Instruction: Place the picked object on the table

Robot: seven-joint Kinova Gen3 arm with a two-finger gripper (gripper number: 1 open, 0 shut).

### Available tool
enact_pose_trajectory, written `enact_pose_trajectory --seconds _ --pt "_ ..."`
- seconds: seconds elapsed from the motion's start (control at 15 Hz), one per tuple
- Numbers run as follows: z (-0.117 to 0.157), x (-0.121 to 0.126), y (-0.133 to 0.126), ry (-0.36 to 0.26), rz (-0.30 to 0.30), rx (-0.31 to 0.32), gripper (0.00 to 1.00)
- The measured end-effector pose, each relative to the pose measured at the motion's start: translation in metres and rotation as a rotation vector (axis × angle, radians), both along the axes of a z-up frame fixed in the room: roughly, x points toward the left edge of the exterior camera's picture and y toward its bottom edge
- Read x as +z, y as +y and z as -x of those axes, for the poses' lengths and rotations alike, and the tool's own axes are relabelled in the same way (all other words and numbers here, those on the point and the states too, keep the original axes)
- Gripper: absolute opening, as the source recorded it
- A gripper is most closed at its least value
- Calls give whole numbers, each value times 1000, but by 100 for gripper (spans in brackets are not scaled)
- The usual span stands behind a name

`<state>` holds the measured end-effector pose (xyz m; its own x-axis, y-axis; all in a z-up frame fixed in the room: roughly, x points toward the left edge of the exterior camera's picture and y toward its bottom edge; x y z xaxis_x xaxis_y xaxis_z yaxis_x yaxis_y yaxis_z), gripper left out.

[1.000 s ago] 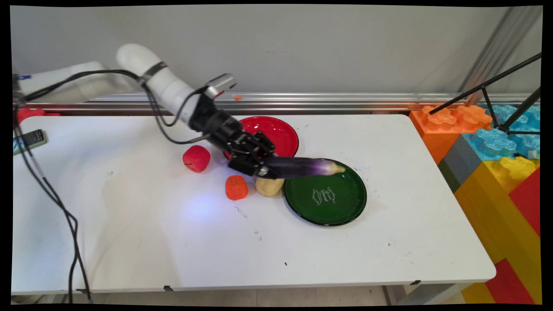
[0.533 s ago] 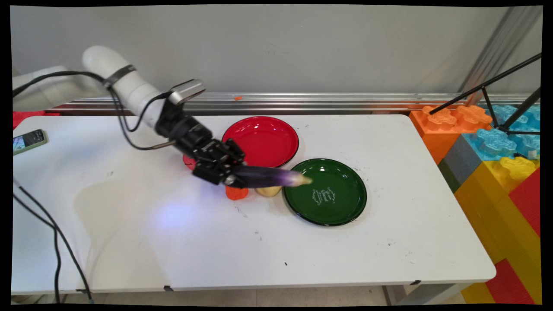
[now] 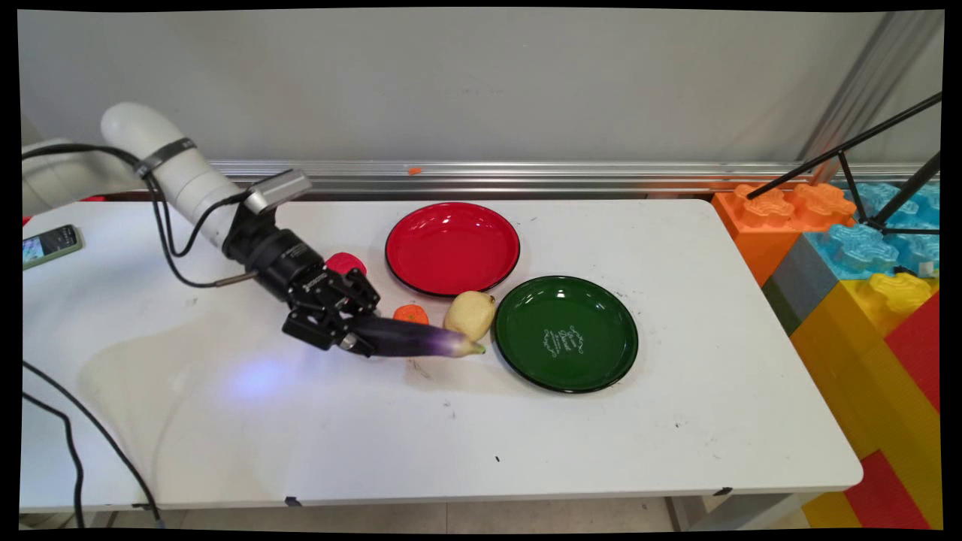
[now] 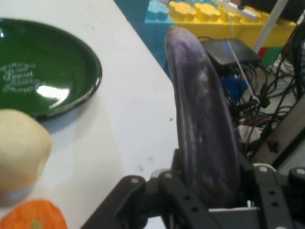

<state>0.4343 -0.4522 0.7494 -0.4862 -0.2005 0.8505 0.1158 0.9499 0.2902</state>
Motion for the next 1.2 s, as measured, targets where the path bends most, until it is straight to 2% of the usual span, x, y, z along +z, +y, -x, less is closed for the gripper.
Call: enact_pose_trajectory --seconds 0.47,0.93,1.2 --pt "-9 -39 7 -18 -5 13 0" --pt "-1 -76 -2 -20 8 26 0" --pt "2 -87 -7 -20 17 30 0"
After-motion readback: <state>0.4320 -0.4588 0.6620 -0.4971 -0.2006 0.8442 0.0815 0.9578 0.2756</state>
